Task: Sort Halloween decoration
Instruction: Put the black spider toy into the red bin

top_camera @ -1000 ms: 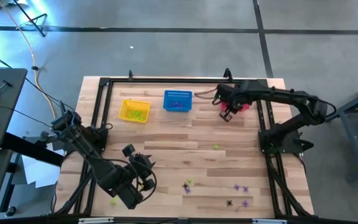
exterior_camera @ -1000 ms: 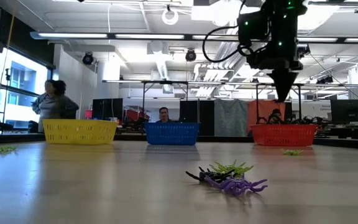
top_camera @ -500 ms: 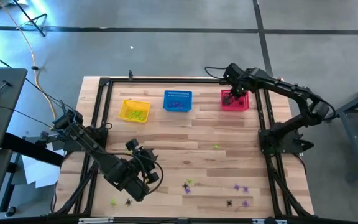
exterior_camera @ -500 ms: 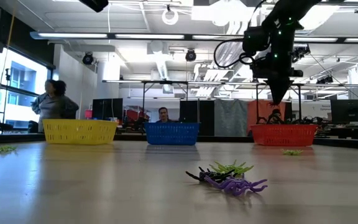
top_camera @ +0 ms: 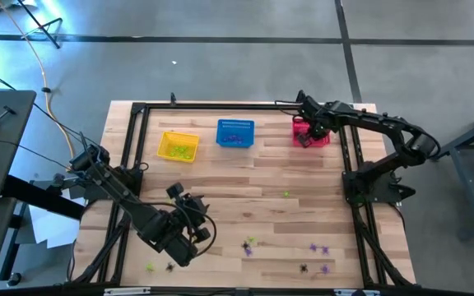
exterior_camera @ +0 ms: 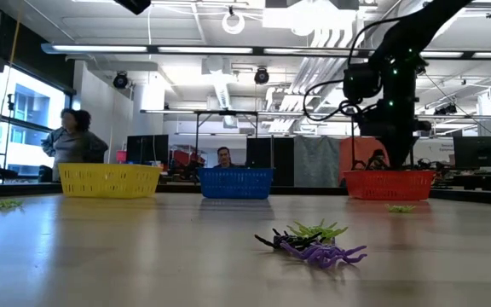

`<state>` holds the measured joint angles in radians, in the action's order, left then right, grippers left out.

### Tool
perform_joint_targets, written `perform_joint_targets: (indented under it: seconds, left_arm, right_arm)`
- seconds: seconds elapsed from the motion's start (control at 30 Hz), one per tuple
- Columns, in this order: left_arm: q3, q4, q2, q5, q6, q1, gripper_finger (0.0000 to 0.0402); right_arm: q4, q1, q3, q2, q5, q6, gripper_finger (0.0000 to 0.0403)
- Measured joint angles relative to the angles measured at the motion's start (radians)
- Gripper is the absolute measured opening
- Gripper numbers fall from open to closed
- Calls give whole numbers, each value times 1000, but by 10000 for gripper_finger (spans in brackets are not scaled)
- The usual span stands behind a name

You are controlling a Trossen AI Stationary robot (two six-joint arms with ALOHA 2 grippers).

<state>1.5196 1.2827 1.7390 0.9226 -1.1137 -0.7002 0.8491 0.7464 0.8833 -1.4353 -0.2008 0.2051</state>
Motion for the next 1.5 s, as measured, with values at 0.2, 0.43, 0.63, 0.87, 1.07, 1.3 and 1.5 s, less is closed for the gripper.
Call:
perform_joint_targets:
  seconds: [0.2,0.43,0.63,0.87,1.07,1.3,1.5]
  left_arm:
    - [0,0,0,3,0,12,131]
    - [0,0,0,3,0,14,131]
    - [0,0,0,2,0,14,131]
    - [0,0,0,2,0,14,131]
    - [0,0,0,-1,0,14,131]
    - [0,0,0,-25,-10,10,131]
    - [0,0,0,-30,-24,-16,131]
  right_arm:
    - [-19,0,-2,0,-2,3,0]
    - [-22,0,-2,0,-2,-4,1]
    - [-15,0,-2,0,21,-31,41]
    - [24,0,-1,0,28,-30,124]
    - [214,-11,108,17,72,-25,134]
    - [355,-200,215,157,261,162,133]
    - [407,-662,215,264,258,554,132]
